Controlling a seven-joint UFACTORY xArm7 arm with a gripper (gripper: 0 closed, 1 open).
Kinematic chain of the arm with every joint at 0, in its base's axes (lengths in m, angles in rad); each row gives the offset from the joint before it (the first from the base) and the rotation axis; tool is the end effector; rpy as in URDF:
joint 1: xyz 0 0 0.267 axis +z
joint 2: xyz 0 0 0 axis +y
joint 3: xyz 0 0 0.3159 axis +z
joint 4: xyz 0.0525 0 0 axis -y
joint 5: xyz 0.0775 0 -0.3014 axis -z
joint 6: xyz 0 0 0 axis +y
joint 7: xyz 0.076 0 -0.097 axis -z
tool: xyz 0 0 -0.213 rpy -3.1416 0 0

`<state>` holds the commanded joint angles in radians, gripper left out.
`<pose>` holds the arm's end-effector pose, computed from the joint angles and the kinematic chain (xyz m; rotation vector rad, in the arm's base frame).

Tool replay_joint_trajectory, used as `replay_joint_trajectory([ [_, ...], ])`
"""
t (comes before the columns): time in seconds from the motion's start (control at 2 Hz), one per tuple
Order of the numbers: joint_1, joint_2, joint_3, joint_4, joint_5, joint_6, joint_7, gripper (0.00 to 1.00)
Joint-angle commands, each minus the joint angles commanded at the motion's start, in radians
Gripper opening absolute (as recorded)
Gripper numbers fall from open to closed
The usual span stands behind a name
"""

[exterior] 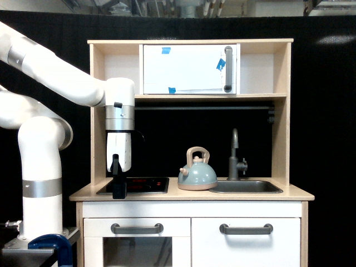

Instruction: Place the teapot on the stove

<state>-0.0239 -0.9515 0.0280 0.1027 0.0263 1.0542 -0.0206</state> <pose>0.1496 0.0012 0.1016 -3.1415 0.0001 0.0001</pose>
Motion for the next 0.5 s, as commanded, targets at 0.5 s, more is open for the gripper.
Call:
replay_joint_trajectory([
  [0.5,0.005,0.037,-0.006,0.015,-0.007,-0.004,-0.021,1.0],
])
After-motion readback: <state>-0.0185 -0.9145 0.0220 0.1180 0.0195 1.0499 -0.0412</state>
